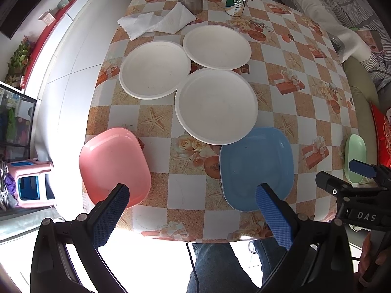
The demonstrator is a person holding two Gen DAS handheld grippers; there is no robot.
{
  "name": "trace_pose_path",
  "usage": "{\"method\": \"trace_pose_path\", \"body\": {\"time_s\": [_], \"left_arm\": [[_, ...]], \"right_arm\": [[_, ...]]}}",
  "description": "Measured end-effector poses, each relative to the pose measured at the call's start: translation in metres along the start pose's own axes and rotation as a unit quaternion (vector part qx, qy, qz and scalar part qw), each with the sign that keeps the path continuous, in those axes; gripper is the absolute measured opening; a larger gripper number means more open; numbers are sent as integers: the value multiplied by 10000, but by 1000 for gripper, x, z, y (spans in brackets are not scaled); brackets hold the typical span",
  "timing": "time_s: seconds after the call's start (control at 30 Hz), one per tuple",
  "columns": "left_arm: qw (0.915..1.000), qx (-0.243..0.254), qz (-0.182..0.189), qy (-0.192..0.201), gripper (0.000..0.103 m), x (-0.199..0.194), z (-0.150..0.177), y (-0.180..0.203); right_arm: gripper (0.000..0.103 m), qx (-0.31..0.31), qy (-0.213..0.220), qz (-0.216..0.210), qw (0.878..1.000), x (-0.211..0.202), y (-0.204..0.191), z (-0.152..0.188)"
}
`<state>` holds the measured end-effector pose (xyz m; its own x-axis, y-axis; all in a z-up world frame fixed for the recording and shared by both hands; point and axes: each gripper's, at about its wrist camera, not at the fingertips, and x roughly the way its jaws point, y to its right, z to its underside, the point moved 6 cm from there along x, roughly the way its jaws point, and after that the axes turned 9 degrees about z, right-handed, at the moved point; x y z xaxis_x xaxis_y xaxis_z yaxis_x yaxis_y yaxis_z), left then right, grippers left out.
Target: Organize plates and bowls
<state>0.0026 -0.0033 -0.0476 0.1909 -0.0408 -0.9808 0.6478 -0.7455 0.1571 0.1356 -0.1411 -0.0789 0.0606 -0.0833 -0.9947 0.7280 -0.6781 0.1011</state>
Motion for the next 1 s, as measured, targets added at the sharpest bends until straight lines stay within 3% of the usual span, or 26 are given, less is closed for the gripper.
{"method": "trace_pose_path", "body": {"time_s": [0.7, 1.0], "left_arm": [[10000, 14, -1, -46, 103, 3, -14, 16], [9992, -213, -88, -338, 103, 25, -9, 7]], "right_arm": [[103, 49, -6, -20, 10000, 0, 15, -11], [103, -49, -174, -7, 9998, 13, 17, -10]]}}
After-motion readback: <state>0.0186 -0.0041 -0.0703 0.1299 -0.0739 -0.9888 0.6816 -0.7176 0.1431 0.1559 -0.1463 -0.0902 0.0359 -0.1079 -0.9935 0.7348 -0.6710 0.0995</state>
